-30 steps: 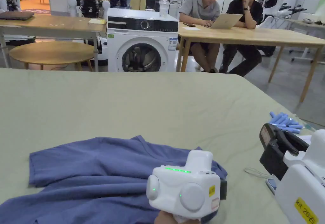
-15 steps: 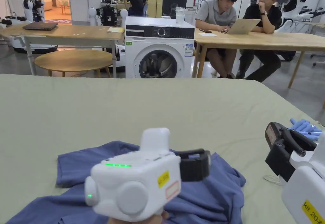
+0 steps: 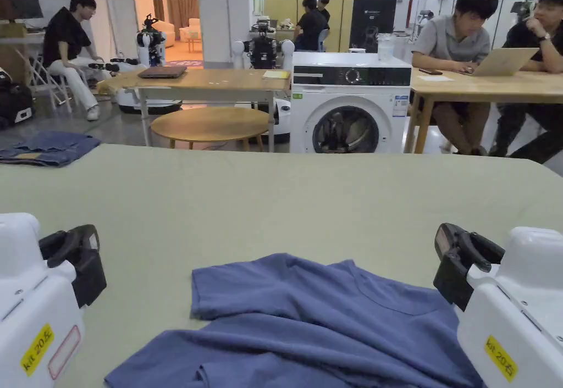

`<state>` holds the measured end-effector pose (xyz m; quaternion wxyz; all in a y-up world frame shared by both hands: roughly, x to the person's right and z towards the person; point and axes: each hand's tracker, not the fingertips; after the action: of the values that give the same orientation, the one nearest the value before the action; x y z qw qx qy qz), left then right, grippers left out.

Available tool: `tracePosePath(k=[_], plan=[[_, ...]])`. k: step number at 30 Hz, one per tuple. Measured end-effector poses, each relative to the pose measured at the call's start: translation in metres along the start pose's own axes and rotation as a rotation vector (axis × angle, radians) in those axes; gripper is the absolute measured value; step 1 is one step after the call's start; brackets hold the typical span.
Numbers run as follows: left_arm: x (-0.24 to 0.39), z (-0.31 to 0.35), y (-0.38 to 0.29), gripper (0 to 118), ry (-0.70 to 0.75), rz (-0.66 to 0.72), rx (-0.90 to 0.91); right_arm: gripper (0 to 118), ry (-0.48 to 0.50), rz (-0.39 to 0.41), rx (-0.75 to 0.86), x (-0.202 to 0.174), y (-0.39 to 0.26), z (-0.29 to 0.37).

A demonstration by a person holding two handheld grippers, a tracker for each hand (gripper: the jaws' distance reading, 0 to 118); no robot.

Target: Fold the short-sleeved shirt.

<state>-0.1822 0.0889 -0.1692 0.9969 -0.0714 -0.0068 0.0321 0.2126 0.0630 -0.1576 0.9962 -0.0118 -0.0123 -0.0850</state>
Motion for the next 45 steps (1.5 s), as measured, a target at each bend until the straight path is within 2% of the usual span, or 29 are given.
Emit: tracePosePath(k=[2,7,10,11,12,13,14,17,20,22,24,25,26,27,28,30,32,33,34,35,43,45], plan=[[-0.005,-0.002,-0.009,0,-0.031,0.029,-0.08,0,0.025,0.0,-0.01,-0.008,-0.003,-0.003],[-0.008,-0.014,-0.024,0,-0.032,0.023,-0.142,0,0.055,0.032,-0.024,-0.02,-0.007,-0.01],[-0.017,-0.037,-0.036,0,-0.073,0.087,-0.261,0,0.067,0.045,-0.038,-0.025,-0.01,-0.016],[-0.021,-0.048,-0.041,22,-0.047,0.105,-0.329,0,0.073,0.049,-0.045,-0.026,-0.011,-0.018],[-0.025,-0.062,-0.049,79,-0.017,0.113,-0.431,0,0.075,0.051,-0.051,-0.028,-0.013,-0.021],[-0.03,-0.08,-0.061,116,-0.012,0.117,-0.522,0,0.078,0.052,-0.058,-0.029,-0.015,-0.023],[-0.035,-0.096,-0.077,116,-0.007,0.133,-0.651,0,0.081,0.05,-0.067,-0.031,-0.017,-0.026],[-0.034,-0.117,-0.115,115,0.037,0.141,-0.756,0,0.089,0.049,-0.093,-0.034,-0.024,-0.035],[-0.032,-0.137,-0.131,110,0.047,0.105,-0.755,0,0.085,0.069,-0.124,-0.037,-0.032,-0.045],[-0.027,-0.146,-0.142,88,0.049,0.082,-0.762,0,0.085,0.079,-0.15,-0.038,-0.038,-0.053],[-0.021,-0.148,-0.147,79,0.076,0.018,-0.798,0,0.085,0.088,-0.178,-0.04,-0.043,-0.061],[-0.018,-0.142,-0.146,67,0.067,-0.011,-0.756,0,0.088,0.094,-0.188,-0.04,-0.046,-0.065],[-0.017,-0.138,-0.143,47,0.054,-0.017,-0.717,0,0.092,0.105,-0.197,-0.042,-0.048,-0.068],[-0.02,-0.136,-0.145,15,0.046,0.001,-0.692,0,0.096,0.117,-0.208,-0.044,-0.05,-0.073],[-0.023,-0.134,-0.143,0,0.048,0.021,-0.684,1,0.104,0.131,-0.229,-0.046,-0.051,-0.079],[-0.029,-0.132,-0.141,0,-0.038,0.165,-0.691,15,0.121,0.165,-0.309,-0.051,-0.052,-0.101],[-0.028,-0.133,-0.138,0,-0.042,0.177,-0.717,32,0.147,0.208,-0.374,-0.056,-0.052,-0.131],[-0.028,-0.131,-0.138,0,-0.057,0.197,-0.708,76,0.155,0.229,-0.435,-0.059,-0.052,-0.151],[-0.029,-0.129,-0.137,0,-0.06,0.202,-0.7,102,0.161,0.236,-0.471,-0.062,-0.053,-0.168],[-0.026,-0.126,-0.136,0,-0.058,0.194,-0.703,112,0.162,0.243,-0.488,-0.066,-0.054,-0.185],[-0.03,-0.128,-0.14,0,-0.061,0.196,-0.702,112,0.172,0.394,-0.815,-0.108,-0.099,-0.322],[-0.032,-0.131,-0.14,0,-0.052,0.197,-0.709,106,0.192,0.401,-0.883,-0.116,-0.116,-0.344]])
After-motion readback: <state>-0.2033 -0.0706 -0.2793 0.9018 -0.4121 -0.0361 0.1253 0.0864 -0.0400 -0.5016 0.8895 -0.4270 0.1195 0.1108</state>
